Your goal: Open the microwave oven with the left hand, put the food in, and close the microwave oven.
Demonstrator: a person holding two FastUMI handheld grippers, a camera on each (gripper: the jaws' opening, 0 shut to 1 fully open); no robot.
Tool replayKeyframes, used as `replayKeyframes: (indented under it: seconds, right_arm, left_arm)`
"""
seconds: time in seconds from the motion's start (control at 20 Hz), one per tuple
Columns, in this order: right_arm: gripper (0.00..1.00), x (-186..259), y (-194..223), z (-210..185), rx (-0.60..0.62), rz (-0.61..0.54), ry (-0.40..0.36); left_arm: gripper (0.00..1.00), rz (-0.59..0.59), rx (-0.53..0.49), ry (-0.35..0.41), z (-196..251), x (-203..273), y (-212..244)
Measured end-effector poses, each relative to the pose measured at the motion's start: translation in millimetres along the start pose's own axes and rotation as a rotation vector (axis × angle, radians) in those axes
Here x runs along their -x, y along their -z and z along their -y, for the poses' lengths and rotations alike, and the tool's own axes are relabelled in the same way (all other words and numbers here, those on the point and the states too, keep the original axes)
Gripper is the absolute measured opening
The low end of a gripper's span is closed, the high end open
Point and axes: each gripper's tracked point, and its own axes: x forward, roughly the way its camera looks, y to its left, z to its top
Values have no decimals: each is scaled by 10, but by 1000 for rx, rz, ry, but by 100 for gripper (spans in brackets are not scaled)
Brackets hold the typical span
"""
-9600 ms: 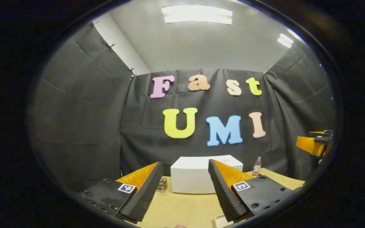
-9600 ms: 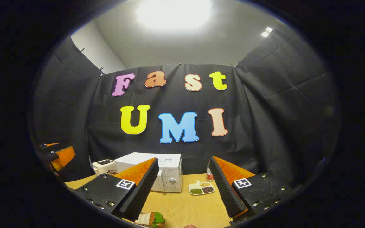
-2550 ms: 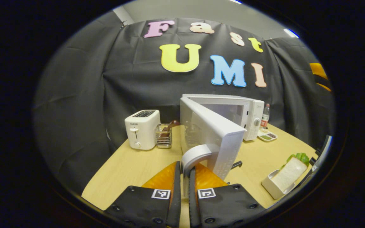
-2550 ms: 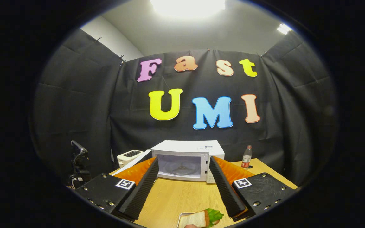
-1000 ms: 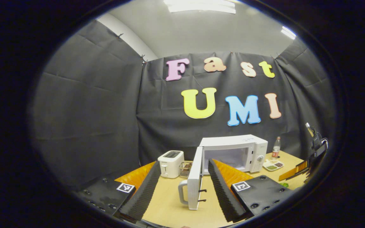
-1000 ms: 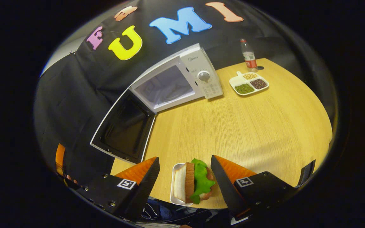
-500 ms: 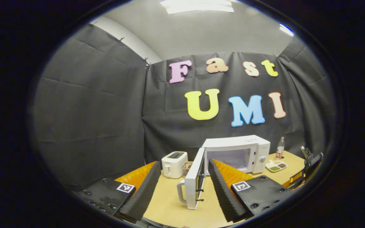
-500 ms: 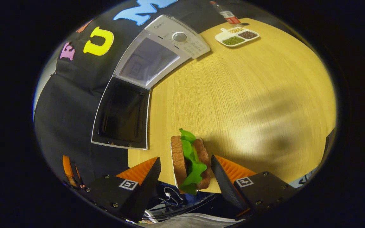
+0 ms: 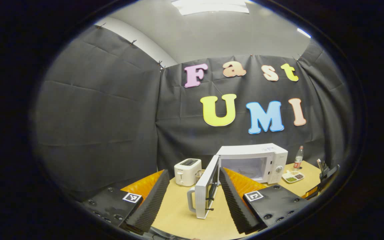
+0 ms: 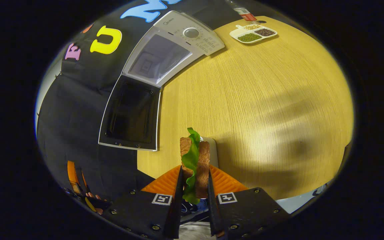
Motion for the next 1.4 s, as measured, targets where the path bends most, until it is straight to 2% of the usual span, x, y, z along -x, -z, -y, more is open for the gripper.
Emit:
replayKeyframes:
  seconds: [0.15, 0.2, 0.25, 0.65, 1.1, 1.2, 1.4]
  right_arm:
    - [35, 102, -73, -139, -13, 34, -35]
    - [35, 134, -123, -187, -14, 50, -43]
    - [35, 157, -190, -248, -13, 71, -52]
    - [35, 106, -927, -808, -10, 289, -104]
    - [35, -367, -1536, -1302, 0, 477, -112]
    - [35, -498, -1666, -1368, -3, 512, -109]
    - [35, -754, -1996, -1475, -14, 582, -103]
  left_arm:
    - [94, 12, -5, 0, -30, -66, -45]
    - [98, 15, -3, 5, -27, -102, -54]
    - [96, 17, 0, 11, -34, -144, -55]
    - [98, 35, 33, 64, -189, -657, -60]
    - [96, 19, 41, 61, -729, -1152, 47]
    - [98, 11, 34, 61, -856, -1242, 91]
    - [95, -12, 39, 70, -1031, -1403, 184]
